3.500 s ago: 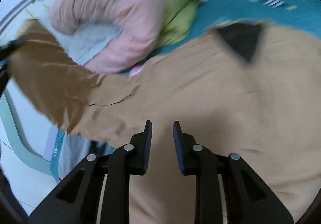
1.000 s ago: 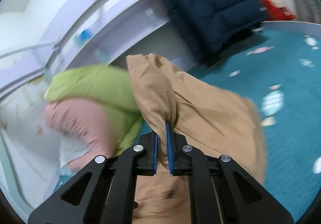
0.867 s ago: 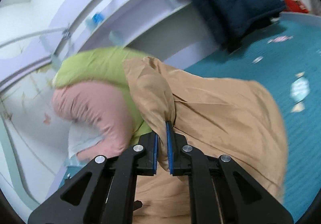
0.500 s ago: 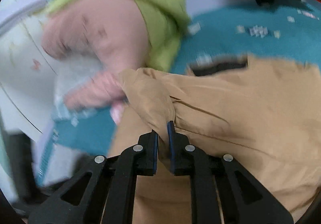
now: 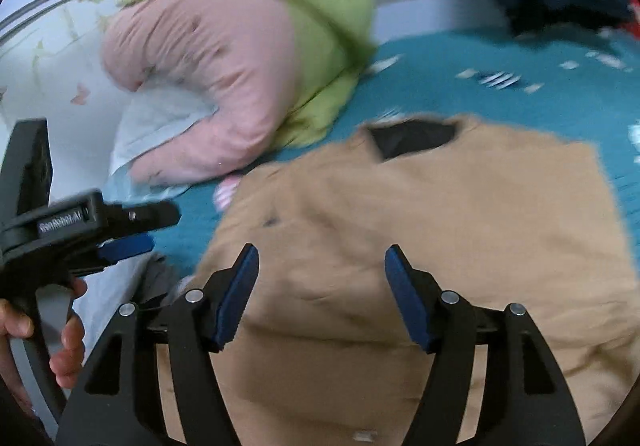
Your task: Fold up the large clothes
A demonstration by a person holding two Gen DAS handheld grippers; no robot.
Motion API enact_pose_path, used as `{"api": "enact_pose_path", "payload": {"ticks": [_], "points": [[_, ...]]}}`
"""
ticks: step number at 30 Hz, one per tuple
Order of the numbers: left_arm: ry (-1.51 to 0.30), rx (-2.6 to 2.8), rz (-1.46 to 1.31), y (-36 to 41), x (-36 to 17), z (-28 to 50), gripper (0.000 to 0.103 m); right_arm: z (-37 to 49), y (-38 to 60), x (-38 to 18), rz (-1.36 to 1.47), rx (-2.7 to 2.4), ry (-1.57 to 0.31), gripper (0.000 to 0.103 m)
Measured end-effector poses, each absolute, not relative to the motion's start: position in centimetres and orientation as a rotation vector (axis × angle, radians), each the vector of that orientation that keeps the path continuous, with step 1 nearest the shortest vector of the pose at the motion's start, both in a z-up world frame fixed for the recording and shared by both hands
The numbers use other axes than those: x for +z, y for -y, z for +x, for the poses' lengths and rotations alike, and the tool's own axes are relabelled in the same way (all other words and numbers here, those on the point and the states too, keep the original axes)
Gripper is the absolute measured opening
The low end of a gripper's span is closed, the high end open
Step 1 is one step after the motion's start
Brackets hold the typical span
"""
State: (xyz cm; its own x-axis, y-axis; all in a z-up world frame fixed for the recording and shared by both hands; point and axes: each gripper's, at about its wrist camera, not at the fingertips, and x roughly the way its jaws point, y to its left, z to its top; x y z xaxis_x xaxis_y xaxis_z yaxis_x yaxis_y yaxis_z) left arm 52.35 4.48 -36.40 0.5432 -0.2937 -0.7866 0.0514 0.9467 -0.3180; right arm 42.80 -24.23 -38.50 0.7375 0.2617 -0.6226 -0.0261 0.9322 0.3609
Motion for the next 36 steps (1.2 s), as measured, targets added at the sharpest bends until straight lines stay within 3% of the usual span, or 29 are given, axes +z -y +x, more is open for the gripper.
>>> {"api": "enact_pose_path", "payload": {"ticks": [5,13,20,22,25,36], "points": [[-1.052,-0.303,-0.216,1.2,-39.1,54.6,0.082,43.8,33.4,-39.4,0.456,0.011,-0.802,0.051],[-1.216,-0.248,-0.114,4.5,-45.8,56.5,0.082,44.5,39.5,-45.8,0.597,-0.073,-1.025,0.018],[-1.116,-0.342,-0.190,1.7,-41.5,56.4,0.083,45.2,40.8,-42.6,0.623,0.036,-1.000,0.028],[-1.062,-0.308,-0.204,-0.3,-39.7,57.4,0.087,46.1,41.9,-41.3,0.592,0.020,-0.977,0.041],[-1.039,-0.205,-0.193,-2.9,-38.2,60.1,0.090,48.2,44.0,-40.6,0.565,-0.022,-0.975,0.044],[-1.268,-0.030,-0.171,-5.4,-43.8,69.5,0.090,54.6,47.1,-43.5,0.532,-0.106,-1.094,0.050]]}}
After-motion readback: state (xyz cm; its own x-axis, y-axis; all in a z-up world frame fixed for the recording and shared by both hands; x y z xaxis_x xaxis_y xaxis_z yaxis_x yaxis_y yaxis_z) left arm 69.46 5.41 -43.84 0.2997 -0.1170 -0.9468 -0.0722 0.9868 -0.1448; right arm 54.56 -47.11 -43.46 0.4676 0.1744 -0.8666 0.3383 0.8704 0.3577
